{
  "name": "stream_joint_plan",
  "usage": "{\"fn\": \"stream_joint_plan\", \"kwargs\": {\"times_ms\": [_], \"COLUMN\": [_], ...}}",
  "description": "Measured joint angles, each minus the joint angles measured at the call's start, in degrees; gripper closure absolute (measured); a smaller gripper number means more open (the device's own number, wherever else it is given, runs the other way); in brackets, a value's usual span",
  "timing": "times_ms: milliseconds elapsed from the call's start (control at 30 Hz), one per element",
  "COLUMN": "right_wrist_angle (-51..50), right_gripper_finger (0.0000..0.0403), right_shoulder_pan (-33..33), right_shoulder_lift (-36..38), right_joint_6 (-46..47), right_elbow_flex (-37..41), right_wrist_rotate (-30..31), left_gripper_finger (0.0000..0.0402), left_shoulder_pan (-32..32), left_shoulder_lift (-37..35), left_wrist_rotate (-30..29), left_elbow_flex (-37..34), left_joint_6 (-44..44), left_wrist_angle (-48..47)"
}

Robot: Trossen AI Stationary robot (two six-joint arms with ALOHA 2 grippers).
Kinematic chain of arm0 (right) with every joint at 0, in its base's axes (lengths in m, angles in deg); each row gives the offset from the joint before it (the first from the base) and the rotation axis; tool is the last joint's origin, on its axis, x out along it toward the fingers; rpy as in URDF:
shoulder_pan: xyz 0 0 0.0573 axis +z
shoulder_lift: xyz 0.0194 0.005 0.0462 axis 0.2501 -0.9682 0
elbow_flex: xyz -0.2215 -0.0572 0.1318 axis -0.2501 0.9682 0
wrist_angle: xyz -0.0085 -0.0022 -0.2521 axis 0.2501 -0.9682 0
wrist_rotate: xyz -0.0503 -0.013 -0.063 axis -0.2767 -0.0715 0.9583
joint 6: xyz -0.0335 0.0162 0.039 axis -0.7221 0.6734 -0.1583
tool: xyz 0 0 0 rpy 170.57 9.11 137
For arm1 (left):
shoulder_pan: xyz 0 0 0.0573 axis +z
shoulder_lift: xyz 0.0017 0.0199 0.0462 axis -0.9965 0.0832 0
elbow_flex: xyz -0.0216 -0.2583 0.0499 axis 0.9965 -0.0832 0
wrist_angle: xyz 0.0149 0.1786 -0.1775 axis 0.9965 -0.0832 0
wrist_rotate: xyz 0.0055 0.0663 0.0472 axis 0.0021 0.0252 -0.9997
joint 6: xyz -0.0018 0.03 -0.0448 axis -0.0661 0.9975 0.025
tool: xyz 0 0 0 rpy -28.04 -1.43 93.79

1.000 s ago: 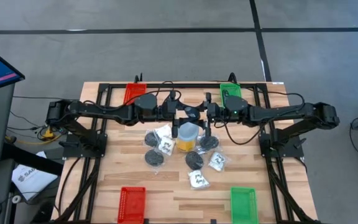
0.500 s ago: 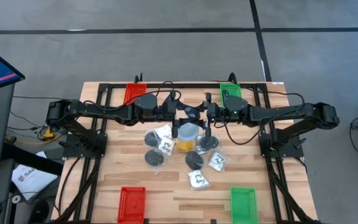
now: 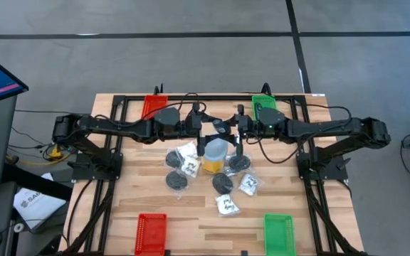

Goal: Pick & Place Travel size toiletries
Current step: Put the gray deodorant into the top green bin

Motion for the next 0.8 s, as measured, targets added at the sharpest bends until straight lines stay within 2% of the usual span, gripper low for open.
{"fn": "stream_joint_plan", "kwargs": {"times_ms": [167, 367, 600, 800], "right_wrist_angle": [-5.45, -15.90, -23.78, -28.60], "right_gripper_finger": [0.0224, 0.0224, 0.0224, 0.0224], "right_shoulder_pan": [-1.23, -4.05, -8.71, -13.94], "right_shoulder_lift": [3.42, 7.22, 8.10, 8.10], "right_joint_6": [1.31, 3.63, 6.02, 8.95], "right_elbow_flex": [-0.02, 0.03, 0.00, 0.00], "right_wrist_rotate": [0.29, 4.86, 6.82, 8.05], "left_gripper_finger": [0.0171, 0.0170, 0.0176, 0.0176], "left_shoulder_pan": [0.06, 0.17, 0.15, 0.17], "left_shoulder_lift": [-1.02, -4.25, -10.92, -16.35], "left_wrist_rotate": [-4.33, -6.94, -10.45, -10.86], "left_elbow_flex": [-0.85, -3.46, -9.34, -14.45], "left_joint_6": [0.82, 0.80, 0.73, -0.92], "left_wrist_angle": [-0.13, -0.39, -0.69, -0.62]}}
